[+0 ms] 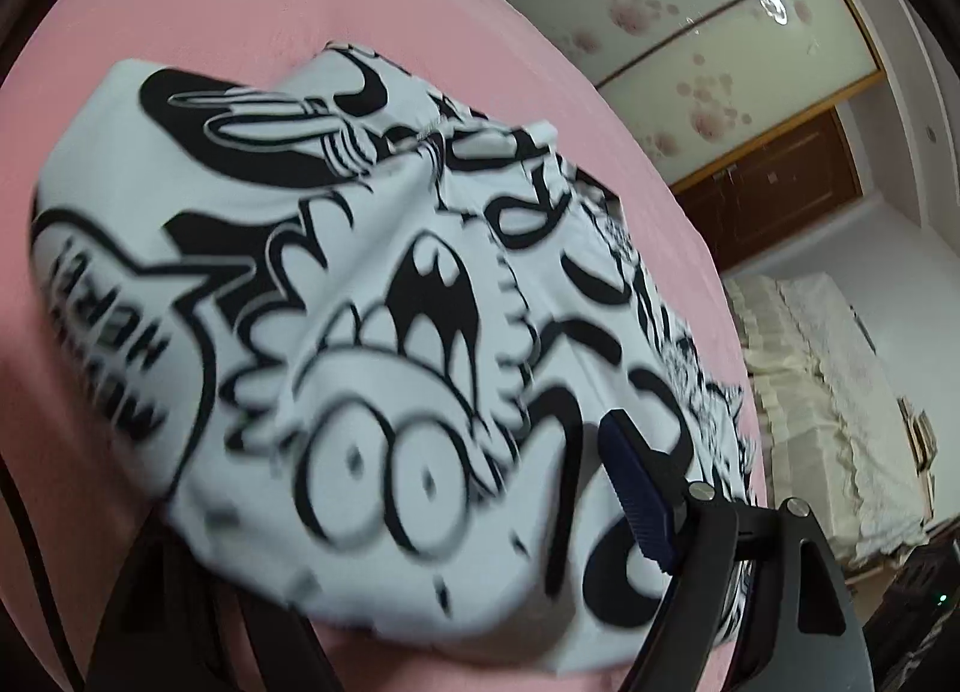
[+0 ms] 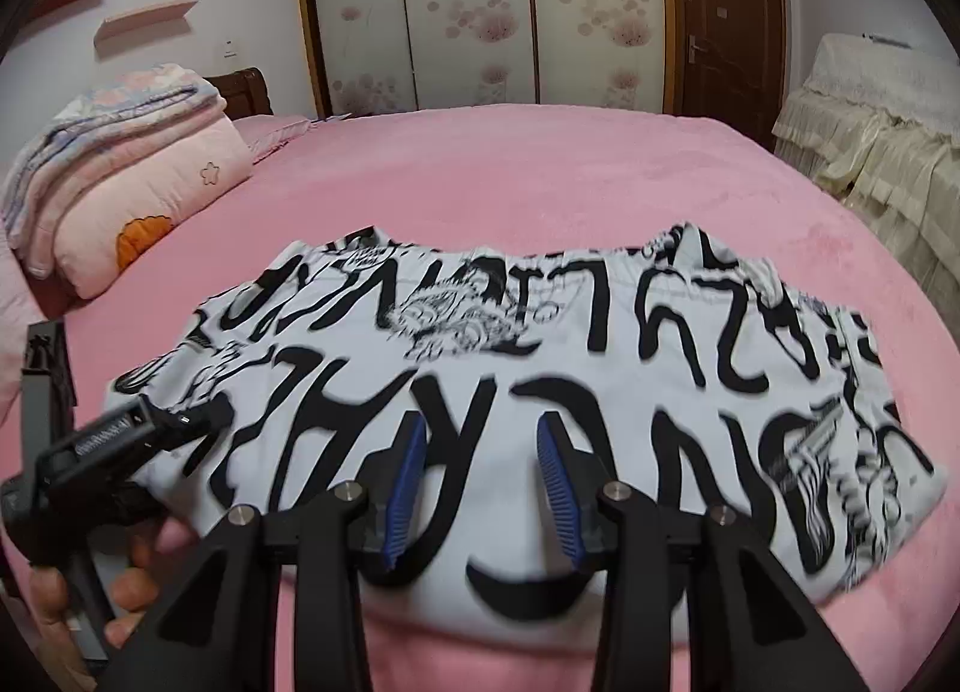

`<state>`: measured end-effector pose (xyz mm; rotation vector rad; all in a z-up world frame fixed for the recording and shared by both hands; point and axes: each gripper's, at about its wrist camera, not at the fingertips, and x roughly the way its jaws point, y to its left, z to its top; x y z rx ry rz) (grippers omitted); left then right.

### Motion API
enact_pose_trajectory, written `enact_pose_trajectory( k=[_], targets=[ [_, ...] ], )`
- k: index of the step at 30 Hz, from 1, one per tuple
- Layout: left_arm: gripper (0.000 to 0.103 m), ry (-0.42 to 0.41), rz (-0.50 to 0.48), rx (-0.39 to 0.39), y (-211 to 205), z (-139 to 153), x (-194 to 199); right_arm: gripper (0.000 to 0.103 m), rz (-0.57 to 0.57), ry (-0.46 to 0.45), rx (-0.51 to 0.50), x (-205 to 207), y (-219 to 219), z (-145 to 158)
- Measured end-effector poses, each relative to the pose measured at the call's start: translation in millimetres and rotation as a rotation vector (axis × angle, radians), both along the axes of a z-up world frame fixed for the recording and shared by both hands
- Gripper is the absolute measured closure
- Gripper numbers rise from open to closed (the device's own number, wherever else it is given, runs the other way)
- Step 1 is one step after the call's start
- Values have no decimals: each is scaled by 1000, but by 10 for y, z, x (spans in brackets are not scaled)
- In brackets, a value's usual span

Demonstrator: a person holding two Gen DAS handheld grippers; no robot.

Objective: Fold large clothes
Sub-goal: 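Grasp the jacket hem with both tools, then lift the jacket with both tools and fold it over onto itself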

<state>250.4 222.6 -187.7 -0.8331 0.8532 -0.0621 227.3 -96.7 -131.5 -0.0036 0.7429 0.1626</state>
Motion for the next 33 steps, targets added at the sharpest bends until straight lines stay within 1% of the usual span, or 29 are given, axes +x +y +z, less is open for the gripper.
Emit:
enact_pose_trajectory(
  k=[2, 3, 4, 5, 7, 9, 10, 11, 13, 17, 19, 21, 23, 25, 28, 31, 33],
  targets=[
    [32, 4, 14, 12, 1, 22, 40, 77, 0, -5, -23, 128, 48, -16],
    [40, 9, 25, 30, -13, 50, 56, 80, 3, 1, -33, 183, 74, -35],
    [48, 7, 31, 46, -27, 74, 59, 87, 7, 11, -42, 232, 100, -62],
    [52, 1, 36, 71, -41, 116, 60, 91, 12, 31, -49, 291, 127, -111],
    [76, -15, 39, 111, -74, 183, 23, 92, 31, 75, -45, 359, 167, -231],
    [86, -61, 23, 165, -156, 321, -8, 92, 42, 106, -65, 375, 216, -353],
    [89, -81, 17, 187, -181, 397, 6, 92, 45, 118, -75, 379, 233, -418],
    [90, -109, 5, 215, -257, 495, 6, 92, 46, 125, -76, 373, 238, -491],
    [91, -170, -19, 266, -422, 718, -16, 92, 38, 129, -45, 366, 200, -579],
    [91, -274, -84, 324, -693, 1094, 10, 92, 34, 124, -6, 350, 139, -654],
    [91, -325, -134, 367, -954, 1290, 65, 92, 30, 132, 53, 352, 55, -676],
    [91, -361, -172, 391, -1137, 1419, 79, 92, 26, 154, 150, 380, -87, -696],
    [91, -380, -216, 413, -1330, 1536, 95, 94, 21, 169, 223, 405, -187, -717],
    [91, -396, -265, 439, -1568, 1627, 140, 94, 11, 181, 291, 411, -280, -741],
    [90, -408, -331, 501, -1931, 1715, 165, 95, 9, 199, 391, 417, -416, -772],
    [90, -419, -383, 552, -2229, 1787, 133, 96, 37, 240, 493, 419, -579, -781],
    [90, -427, -418, 601, -2424, 1814, 120, 96, 45, 277, 590, 373, -766, -758]
  ],
)
